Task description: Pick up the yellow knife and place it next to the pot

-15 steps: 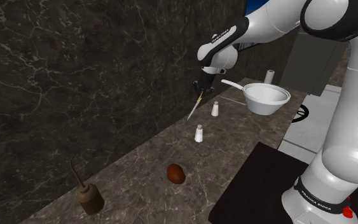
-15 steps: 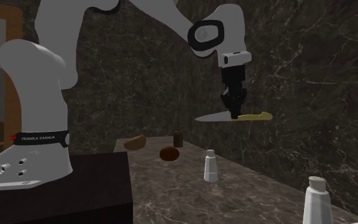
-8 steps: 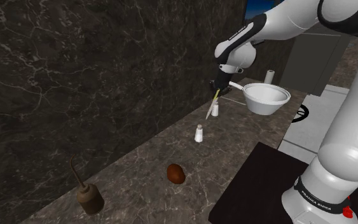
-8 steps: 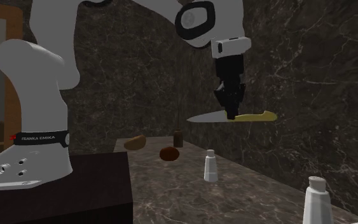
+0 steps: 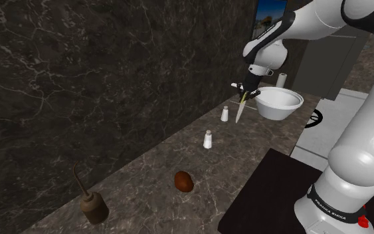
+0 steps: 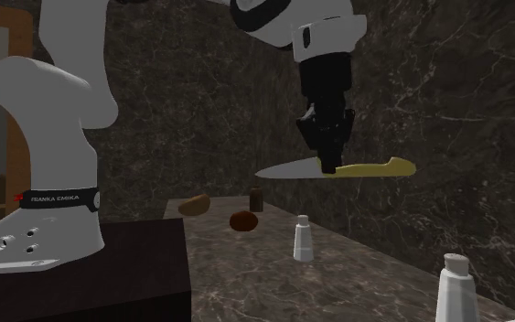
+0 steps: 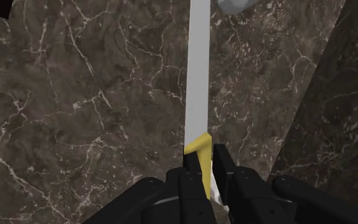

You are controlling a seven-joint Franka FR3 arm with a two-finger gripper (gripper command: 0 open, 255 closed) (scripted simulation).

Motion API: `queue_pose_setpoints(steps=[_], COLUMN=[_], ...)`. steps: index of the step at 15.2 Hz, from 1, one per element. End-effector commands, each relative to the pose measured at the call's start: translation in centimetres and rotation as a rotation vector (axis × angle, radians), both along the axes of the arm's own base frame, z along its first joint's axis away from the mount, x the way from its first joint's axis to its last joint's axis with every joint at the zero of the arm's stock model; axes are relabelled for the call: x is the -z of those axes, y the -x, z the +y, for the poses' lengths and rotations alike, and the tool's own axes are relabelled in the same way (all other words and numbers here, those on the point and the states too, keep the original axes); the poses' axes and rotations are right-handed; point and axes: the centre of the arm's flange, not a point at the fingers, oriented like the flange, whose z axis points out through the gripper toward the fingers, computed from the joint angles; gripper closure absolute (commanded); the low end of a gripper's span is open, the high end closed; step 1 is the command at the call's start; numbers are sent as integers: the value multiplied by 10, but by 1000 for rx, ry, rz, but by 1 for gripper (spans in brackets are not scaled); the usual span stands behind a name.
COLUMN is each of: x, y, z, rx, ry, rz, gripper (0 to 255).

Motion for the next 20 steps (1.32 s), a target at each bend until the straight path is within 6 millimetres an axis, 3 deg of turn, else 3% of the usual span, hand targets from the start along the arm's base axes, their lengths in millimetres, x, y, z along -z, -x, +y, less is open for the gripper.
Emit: queue_pose_setpoints(steps=[1,20], x=[2,1], y=[18,184], z=[-23,-211], rx=[-1,-1], ry=[0,0], rz=[0,0], gripper=[255,255])
